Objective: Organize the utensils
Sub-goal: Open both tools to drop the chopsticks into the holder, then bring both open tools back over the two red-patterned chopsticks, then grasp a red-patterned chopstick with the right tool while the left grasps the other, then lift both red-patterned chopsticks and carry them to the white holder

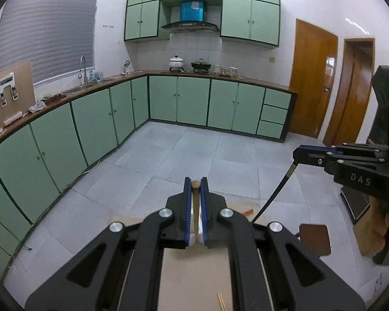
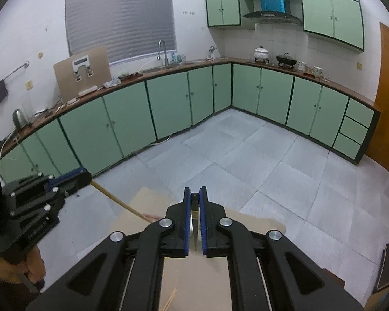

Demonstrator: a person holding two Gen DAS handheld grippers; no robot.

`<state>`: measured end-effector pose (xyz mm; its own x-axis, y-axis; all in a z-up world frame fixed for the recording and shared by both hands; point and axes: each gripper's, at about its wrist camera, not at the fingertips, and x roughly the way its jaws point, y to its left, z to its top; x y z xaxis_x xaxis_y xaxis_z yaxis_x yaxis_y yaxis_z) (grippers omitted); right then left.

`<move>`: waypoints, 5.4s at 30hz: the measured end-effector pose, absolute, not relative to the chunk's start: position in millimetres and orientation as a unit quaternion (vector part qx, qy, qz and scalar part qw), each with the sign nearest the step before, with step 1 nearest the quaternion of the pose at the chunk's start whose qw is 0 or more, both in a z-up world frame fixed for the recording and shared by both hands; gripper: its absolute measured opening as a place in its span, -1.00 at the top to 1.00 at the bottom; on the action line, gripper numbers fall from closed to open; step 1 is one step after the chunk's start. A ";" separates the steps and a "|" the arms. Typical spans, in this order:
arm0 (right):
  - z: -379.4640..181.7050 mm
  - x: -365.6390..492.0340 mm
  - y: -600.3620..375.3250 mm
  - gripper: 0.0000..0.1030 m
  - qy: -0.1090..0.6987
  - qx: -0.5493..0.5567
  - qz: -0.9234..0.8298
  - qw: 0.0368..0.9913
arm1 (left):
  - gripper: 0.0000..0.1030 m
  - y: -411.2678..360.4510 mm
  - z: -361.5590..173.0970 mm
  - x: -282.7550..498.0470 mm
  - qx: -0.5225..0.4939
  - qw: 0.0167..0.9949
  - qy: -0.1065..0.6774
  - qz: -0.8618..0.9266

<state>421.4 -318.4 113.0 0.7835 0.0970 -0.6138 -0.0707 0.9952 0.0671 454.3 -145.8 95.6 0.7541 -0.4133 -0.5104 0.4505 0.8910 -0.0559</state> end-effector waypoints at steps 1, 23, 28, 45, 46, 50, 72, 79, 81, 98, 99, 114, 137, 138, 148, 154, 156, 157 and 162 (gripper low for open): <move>110.9 429.2 -319.1 0.87 0.323 0.023 0.042 0.945 | 0.89 -149.0 92.8 462.8 0.035 0.937 0.263 -0.228; -24.9 531.6 -365.4 0.86 0.379 0.112 0.007 0.919 | 0.80 -147.7 -53.2 584.8 -0.006 0.917 0.349 -0.195; -16.4 521.6 -366.9 0.80 0.371 0.111 0.002 0.922 | 0.32 -131.7 -43.3 571.7 -0.002 0.924 0.336 -0.182; -34.4 288.3 -333.0 0.24 0.245 0.040 0.011 0.969 | -0.56 -52.7 -56.8 371.8 0.016 0.959 0.220 -0.176; -49.5 270.3 -326.7 0.22 0.249 0.040 0.012 0.968 | -0.58 -49.0 -64.7 352.8 0.017 0.962 0.213 -0.171; -132.5 194.7 -293.8 0.22 0.273 0.044 0.009 0.961 | -0.69 -32.4 -101.2 275.4 0.005 0.972 0.184 -0.145; -280.2 132.0 -180.2 0.20 0.361 -0.033 0.061 0.930 | -0.76 4.8 -181.2 156.9 -0.019 0.965 0.240 -0.102; -281.7 134.2 -213.2 0.18 0.364 0.006 0.020 0.931 | -0.76 1.0 -184.5 161.3 -0.016 0.964 0.244 -0.107; -280.1 132.7 -212.5 0.18 0.362 0.003 0.029 0.932 | -0.76 1.2 -187.0 161.6 -0.016 0.964 0.245 -0.106; -282.0 143.3 -234.8 0.88 0.364 0.037 0.012 0.930 | -0.76 1.0 -197.9 166.9 -0.022 0.958 0.265 -0.104; -282.3 142.1 -238.9 0.89 0.364 0.040 0.008 0.930 | -0.76 -1.3 -199.1 167.5 -0.022 0.957 0.268 -0.107; -280.3 112.7 -307.6 0.89 0.356 0.074 -0.050 0.930 | -0.76 -104.2 -241.9 159.8 0.003 0.946 0.288 -0.151; -279.4 116.9 -300.2 0.88 0.348 0.059 -0.014 0.936 | 0.90 -141.8 -285.4 174.4 0.009 0.939 0.322 -0.119; -278.7 118.1 -297.1 0.88 0.348 0.058 -0.010 0.936 | 0.90 -138.9 -285.0 173.4 0.007 0.940 0.321 -0.114; -283.4 122.8 -274.3 0.84 0.358 0.046 0.014 0.933 | 0.55 -113.2 -285.1 167.5 0.028 0.938 0.332 -0.096; -283.9 120.8 -273.8 0.80 0.358 0.045 0.008 0.933 | 0.75 -112.0 -285.6 163.5 0.034 0.935 0.336 -0.108; -282.9 122.7 -273.4 0.85 0.361 0.044 0.008 0.931 | 0.89 -114.5 -283.9 164.0 0.038 0.932 0.340 -0.119; -282.2 122.4 -274.2 0.89 0.363 0.046 0.008 0.931 | 0.90 -114.0 -283.3 164.8 0.037 0.931 0.343 -0.121; -263.6 114.6 -276.4 0.89 0.361 0.060 0.009 0.931 | 0.90 -107.4 -260.7 163.0 0.018 0.927 0.351 -0.128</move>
